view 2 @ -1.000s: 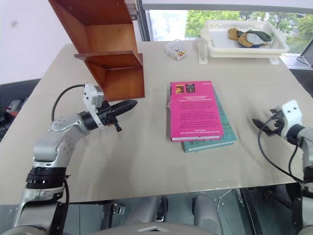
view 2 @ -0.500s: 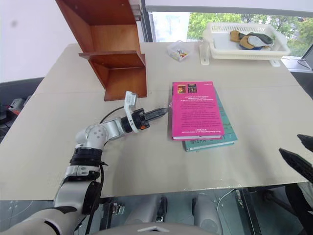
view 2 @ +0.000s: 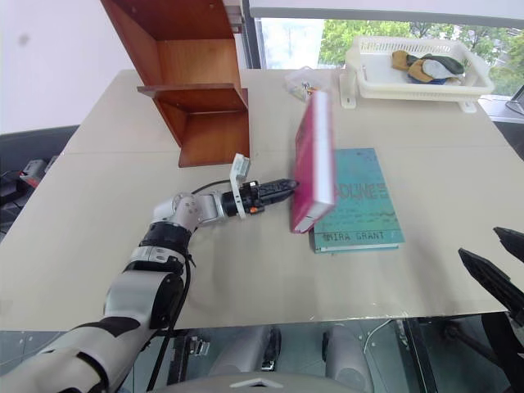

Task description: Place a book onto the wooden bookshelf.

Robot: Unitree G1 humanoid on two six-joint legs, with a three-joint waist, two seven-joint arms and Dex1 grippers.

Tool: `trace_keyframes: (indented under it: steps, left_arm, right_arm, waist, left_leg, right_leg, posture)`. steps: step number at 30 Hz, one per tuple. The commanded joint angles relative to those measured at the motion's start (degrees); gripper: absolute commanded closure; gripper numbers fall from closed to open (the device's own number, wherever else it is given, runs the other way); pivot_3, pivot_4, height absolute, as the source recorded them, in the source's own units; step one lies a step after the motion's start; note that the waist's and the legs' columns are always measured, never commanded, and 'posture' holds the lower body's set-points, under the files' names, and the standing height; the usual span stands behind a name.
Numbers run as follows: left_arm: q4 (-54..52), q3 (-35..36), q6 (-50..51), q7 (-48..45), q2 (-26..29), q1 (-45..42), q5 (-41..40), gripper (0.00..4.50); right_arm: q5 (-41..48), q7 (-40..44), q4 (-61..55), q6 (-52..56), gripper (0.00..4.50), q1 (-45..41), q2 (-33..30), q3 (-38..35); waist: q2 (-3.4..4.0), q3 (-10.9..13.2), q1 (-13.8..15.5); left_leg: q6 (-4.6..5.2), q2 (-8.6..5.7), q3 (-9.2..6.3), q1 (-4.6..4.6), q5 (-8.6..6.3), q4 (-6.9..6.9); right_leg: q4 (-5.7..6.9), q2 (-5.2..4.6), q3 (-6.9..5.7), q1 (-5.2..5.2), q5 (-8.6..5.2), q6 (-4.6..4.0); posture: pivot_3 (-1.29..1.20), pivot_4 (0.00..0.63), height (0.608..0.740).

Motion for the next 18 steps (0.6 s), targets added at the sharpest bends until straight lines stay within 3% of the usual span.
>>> trace_keyframes:
  steps: [1,10,18]
  left_arm:
    - [4.4,1.5,-1.0,0.6,-1.7,-2.3,1.3,0.04]
    - [6.7,1.9,-2.9,-1.6,-2.8,-3.6,4.4,0.04]
    - [-7.9,5.2,0.8,-4.7,-3.1,-3.4,-1.6,0.04]
  right_arm:
    - [0.2,-0.2,-0.8,-1.8,0.0,0.3,-0.9,-0.2]
    - [0.9,-0.8,-0.5,-2.3,0.0,0.1,-2.2,0.1]
    - [0.8,-1.2,-0.3,-2.5,0.0,-0.4,-2.5,1.5]
  waist:
    - [0.0,0.0,0.1]
    - [0.03,0.0,0.1]
    - [-0.03,0.0,0.0]
  left_leg:
    - [0.0,0.0,0.0,0.0,0.0,0.0]
    - [-0.01,-0.04,0.0,0.01,0.0,0.01]
    - [-0.01,-0.04,-0.02,-0.14,-0.01,-0.04]
  right_leg:
    - [0.0,0.0,0.0,0.0,0.0,0.0]
    - [0.01,-0.19,-0.02,0.02,0.01,0.01]
    - [-0.03,-0.3,0.04,-0.12,0.01,0.0]
  posture:
    - [0.0,0.15,0.74]
    - [0.0,0.15,0.74]
    - [0.0,0.15,0.74]
